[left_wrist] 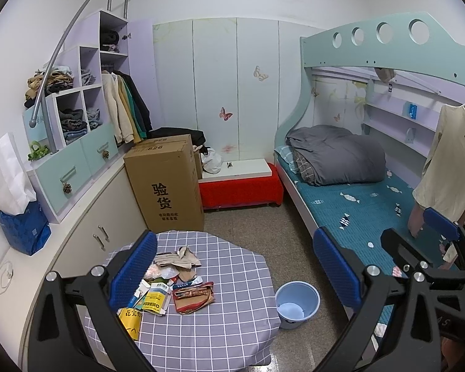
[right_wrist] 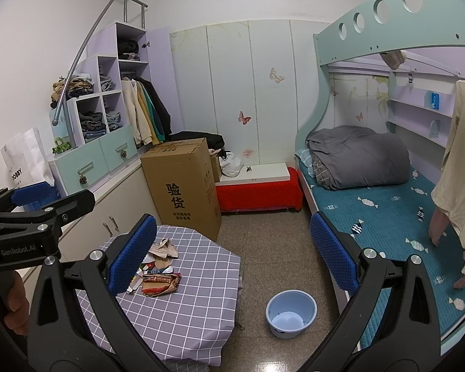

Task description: Collect trash

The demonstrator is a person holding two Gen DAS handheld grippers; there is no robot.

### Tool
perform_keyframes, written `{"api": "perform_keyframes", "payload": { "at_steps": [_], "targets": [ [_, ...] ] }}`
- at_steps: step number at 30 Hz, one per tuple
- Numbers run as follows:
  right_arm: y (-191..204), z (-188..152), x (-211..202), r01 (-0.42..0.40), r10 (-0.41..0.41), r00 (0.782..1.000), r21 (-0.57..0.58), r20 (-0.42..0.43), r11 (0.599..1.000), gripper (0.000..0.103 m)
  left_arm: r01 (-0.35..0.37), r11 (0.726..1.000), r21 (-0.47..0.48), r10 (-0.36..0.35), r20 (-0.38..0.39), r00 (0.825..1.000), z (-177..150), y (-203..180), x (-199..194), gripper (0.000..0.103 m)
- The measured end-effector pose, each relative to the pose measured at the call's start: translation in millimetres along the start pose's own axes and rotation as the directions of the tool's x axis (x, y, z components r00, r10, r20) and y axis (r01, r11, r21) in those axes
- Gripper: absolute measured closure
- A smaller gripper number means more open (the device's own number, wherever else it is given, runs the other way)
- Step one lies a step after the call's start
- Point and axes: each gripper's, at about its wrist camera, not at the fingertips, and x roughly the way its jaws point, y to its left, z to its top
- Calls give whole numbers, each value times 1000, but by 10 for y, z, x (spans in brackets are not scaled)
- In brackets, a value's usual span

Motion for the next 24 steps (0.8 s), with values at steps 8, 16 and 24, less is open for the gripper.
{"api": "perform_keyframes", "payload": {
  "at_steps": [8,16,24],
  "targets": [
    [-1,-4,1,0,0,1000,2,0,1000,6,3,1000,4,-3,-3,1000,10,-7,17,4],
    [-2,-14,6,0,0,1000,4,-2,1000,6,3,1000,5,-3,-6,1000,-6,-30,25,4],
    [-56,-55,38,2,-1,1000,19,-8,1000,6,6,1000,6,-6,-12,1000,-5,-70,63,4]
  ]
}}
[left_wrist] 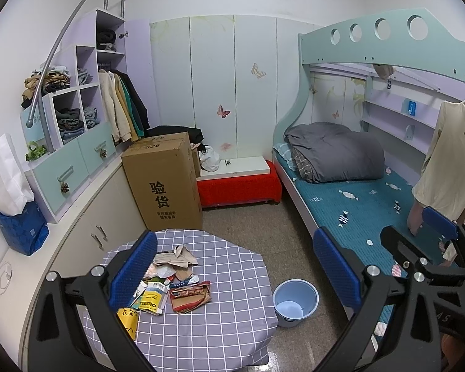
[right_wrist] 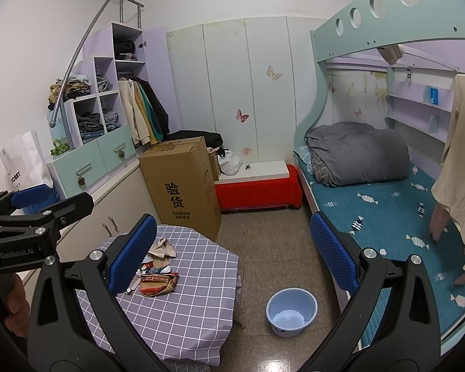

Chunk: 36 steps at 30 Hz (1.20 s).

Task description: Collect trash

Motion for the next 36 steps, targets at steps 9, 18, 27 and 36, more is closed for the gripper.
{"api": "perform_keyframes", "payload": {
  "at_steps": [9,18,27,36],
  "targets": [
    [-48,-10,20,-6,6,1000,26,-1,1000,6,-2,1000,6,2,-7,1000,-5,-38,43,4],
    [-94,13,75,-25,26,1000,20,-8,999,6,-10,1000,9,10,-23,1000,15,-97,129,4],
    [-287,16,282,-59,62,996,57,-57,997,6,-29,1000,-4,29,-64,998,11,-202,319,4],
    [-489,-62,580,-101,108,981,51,-160,994,6,-48,998,-49,41,-137,990,-89,-323,622,4]
  ]
}}
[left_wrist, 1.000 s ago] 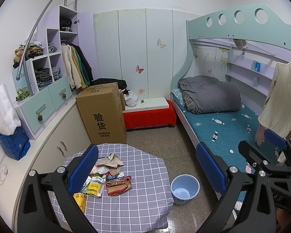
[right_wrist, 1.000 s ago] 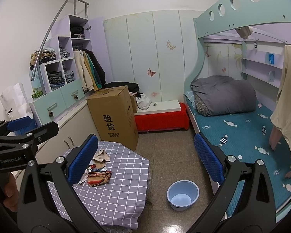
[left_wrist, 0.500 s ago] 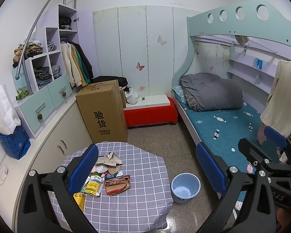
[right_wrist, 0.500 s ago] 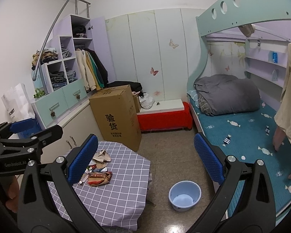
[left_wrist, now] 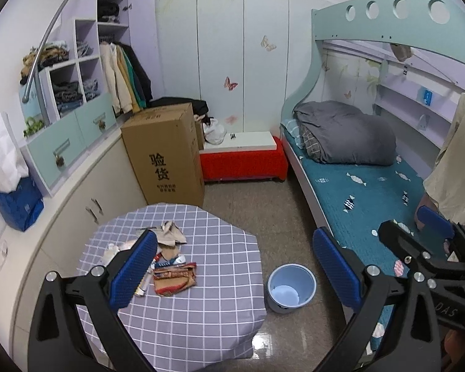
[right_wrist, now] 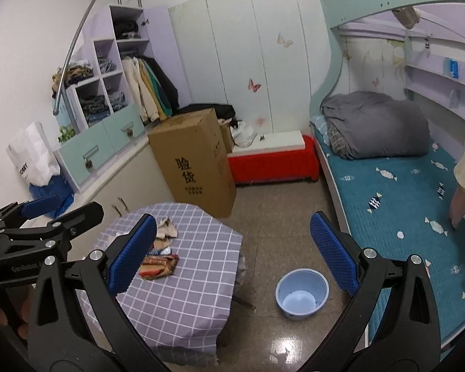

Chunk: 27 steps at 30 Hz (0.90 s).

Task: Collect trash
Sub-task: 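Reach the right gripper to the red-and-brown chip bag and grasp it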

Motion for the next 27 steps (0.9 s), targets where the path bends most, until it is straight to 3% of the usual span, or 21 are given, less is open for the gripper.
{"api": "perform_keyframes", "payload": {
  "at_steps": [7,13,17,27],
  "targets": [
    [-93,-94,284,-55,53,994,-9,-96,998,6,-23,998,-54,20,-54,998,-184,67,231,4],
    [112,-240,721,-89,79,979,-43,-188,995,6,-59,987,-149,34,-165,986,-420,464,600,4],
    [402,-350,1086,-115,94,963,-69,-252,991,6,-104,979,-174,69,-198,978,-583,888,847,4],
    [1248,-550,2121,-146,99,924,-101,-370,984,6,-124,956,-265,40,-299,953,-755,2086,1546,5]
  ]
}}
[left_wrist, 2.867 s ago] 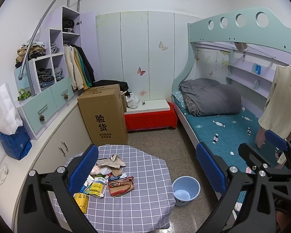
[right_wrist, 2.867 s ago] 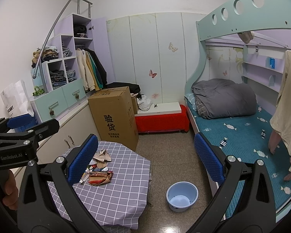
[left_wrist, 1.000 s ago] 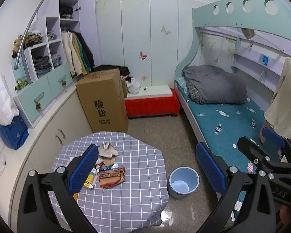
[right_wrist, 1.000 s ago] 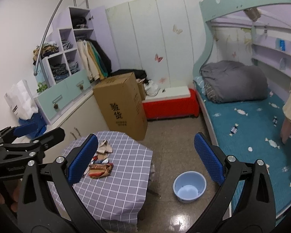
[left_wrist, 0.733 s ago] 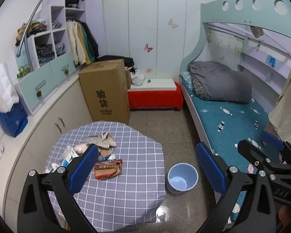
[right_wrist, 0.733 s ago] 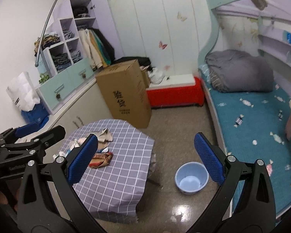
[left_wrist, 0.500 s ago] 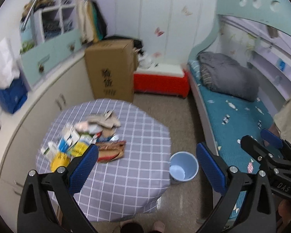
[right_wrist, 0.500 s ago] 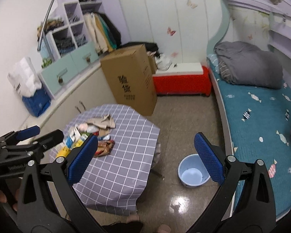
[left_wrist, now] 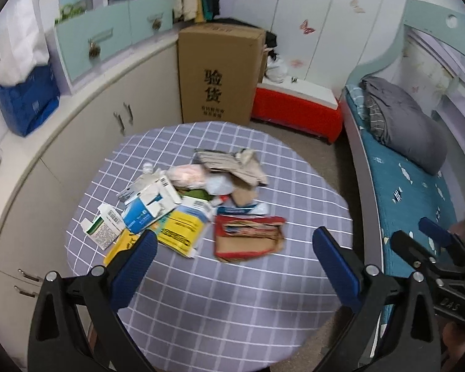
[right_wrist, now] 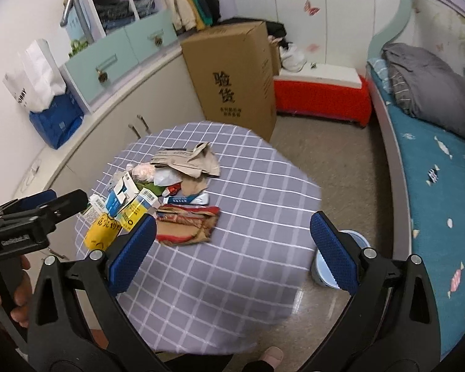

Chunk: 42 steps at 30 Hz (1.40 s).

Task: Collect trash
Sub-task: 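Reach the right gripper to the red-and-brown chip bag and grasp it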

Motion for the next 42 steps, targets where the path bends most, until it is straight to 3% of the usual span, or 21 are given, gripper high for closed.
{"api": "perform_keyframes", "payload": {
  "at_steps": [5,7,15,24,28,32,34,35,36,41,42],
  "targets": [
    [252,118,541,-9,10,998,15,-62,1000,6,-3,1000,13,3,-67,998,121,358,422,8],
    [281,110,736,-3,8,996,56,-92,998,6,18,1000,10,-17,-121,993,118,436,623,17],
    [356,-78,1348,27,14,979,193,-205,981,6,28,999,36,-19,-229,973,-3,667,1105,17],
    [263,-312,1881,79,34,959,379,-283,922,6,43,997,60,-22,-315,949,-157,802,1484,17],
    [174,-412,1973,30,105,958,453,-269,891,6,66,997,39,-50,-334,941,-264,801,1597,17],
    [154,-405,1967,8,110,964,442,-241,897,6,59,998,19,-50,-321,946,-274,806,1730,18],
    [145,-429,1955,0,111,967,441,-227,898,12,57,998,13,-50,-315,948,-264,822,1781,26],
    [130,-445,1939,-22,130,969,446,-211,895,26,53,999,10,-47,-316,948,-258,825,1817,28],
    [119,-468,1950,-72,180,964,460,-196,885,34,57,998,5,-52,-314,948,-261,823,1835,32],
    [173,-415,1920,-82,183,962,428,-201,900,42,49,999,11,-44,-286,957,-238,802,1818,38],
    [171,-408,1916,-80,184,962,430,-204,899,44,48,999,20,-40,-286,957,-238,795,1805,46]
  ]
}}
